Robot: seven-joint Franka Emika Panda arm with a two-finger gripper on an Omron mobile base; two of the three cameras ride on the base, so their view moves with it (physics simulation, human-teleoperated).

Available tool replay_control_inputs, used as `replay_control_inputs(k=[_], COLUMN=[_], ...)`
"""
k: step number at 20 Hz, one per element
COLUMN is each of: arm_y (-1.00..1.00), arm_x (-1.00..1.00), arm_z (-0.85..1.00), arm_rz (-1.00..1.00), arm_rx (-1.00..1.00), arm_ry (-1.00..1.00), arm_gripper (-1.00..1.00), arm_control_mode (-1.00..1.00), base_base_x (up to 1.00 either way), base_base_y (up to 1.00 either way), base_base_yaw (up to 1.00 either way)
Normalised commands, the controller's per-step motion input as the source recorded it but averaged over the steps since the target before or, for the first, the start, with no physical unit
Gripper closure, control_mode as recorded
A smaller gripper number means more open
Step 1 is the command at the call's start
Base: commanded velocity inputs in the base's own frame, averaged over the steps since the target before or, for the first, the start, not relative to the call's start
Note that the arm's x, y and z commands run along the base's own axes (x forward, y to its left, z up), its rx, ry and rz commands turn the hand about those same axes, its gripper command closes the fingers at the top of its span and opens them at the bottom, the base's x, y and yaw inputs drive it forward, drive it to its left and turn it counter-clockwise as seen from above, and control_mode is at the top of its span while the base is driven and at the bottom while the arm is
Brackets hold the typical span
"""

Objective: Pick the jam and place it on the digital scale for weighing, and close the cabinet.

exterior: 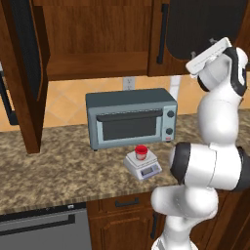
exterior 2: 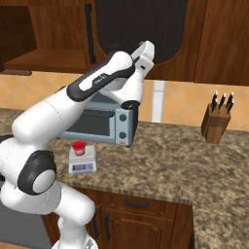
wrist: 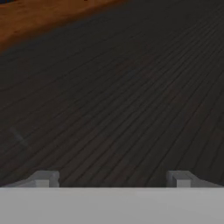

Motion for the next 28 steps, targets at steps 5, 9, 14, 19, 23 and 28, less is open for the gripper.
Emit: replay_control_inputs(k=[5,9,14,19,23,28], arm_y=[-0.12,-0.07,0.06,0.57,0.99,1.0], arm_x=[-0.36,-0.72,-0.91,-0.69,-0.43,-0.51], arm_z=[0.1,0.13,0.06,0.05,0.0,-0.05], arm_rz=[-0.01,0.0,-0.01,-0.06,-0.16,-0.32], arm_rx=[0.04,0.04,-0.02,-0.14,-0.08,0.0], arm_ry=[-0.09,-0.11,-0.4,-0.75,-0.65,-0.48], arm_gripper=[-1.0,-1.0,-1.0,-1.0,-1.0,-1.0], arm_control_mode=[-1.0,-1.0,-1.0,-1.0,-1.0,-1.0], base_base_x=[0.0,0.0,0.0,0.0,0.0,0.0], base_base_y=[0.0,0.0,0.0,0.0,0.0,0.0], base_base_yaw=[0.0,0.0,0.0,0.0,0.0,0.0])
